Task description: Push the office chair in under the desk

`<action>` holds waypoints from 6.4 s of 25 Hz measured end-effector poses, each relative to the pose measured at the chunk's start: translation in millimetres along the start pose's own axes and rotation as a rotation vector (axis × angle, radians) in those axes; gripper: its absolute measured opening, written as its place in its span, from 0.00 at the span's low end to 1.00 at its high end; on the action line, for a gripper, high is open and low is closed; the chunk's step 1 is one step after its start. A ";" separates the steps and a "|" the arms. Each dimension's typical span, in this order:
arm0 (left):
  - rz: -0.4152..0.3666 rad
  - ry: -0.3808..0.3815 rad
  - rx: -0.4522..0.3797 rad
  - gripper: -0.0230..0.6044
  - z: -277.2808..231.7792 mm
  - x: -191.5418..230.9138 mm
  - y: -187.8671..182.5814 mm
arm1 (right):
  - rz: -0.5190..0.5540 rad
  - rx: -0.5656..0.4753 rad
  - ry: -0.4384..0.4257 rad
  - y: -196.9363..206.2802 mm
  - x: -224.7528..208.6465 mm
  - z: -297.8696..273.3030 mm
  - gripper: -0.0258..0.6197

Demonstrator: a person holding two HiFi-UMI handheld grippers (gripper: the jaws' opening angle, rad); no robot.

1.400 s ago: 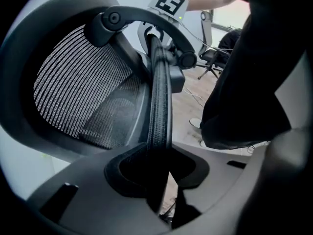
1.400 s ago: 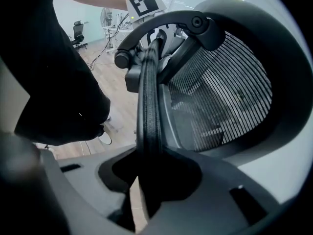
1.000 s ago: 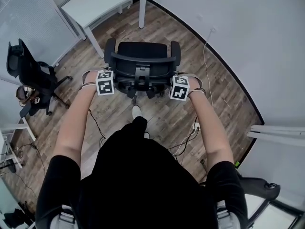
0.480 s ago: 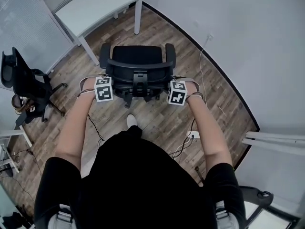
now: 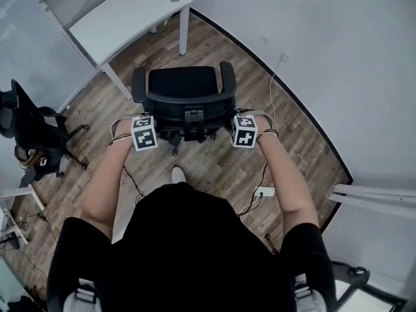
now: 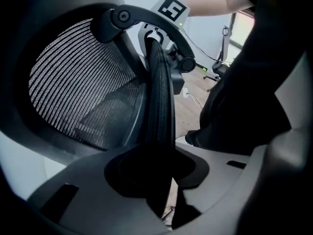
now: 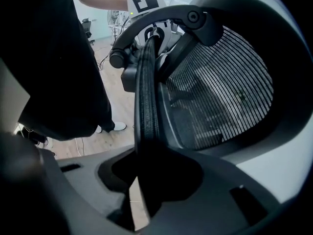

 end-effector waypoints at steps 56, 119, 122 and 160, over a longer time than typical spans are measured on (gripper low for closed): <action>0.499 -0.148 0.010 0.21 -54.4 189.9 -100.8 | 0.504 -0.122 -0.063 104.3 -303.4 -54.3 0.21; 0.653 -0.331 0.084 0.44 -41.8 343.5 -34.7 | 0.660 -0.143 -0.163 33.3 -506.6 -84.8 0.30; 0.685 -0.421 0.058 0.45 -24.4 345.0 -36.2 | 0.624 -0.231 -0.123 35.2 -509.3 -67.3 0.30; 0.945 -1.299 -0.871 0.03 181.5 330.1 -231.2 | -0.135 -1.373 -0.094 14.1 -438.5 200.1 0.04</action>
Point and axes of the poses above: the fingertips, and each gripper's own axes: z backward along the fingers, x to its left, y out of its underside, the point moved 5 cm from there along z, backward along the fingers, and after that the axes turned 3 degrees about -z, right-handed, at the moved point
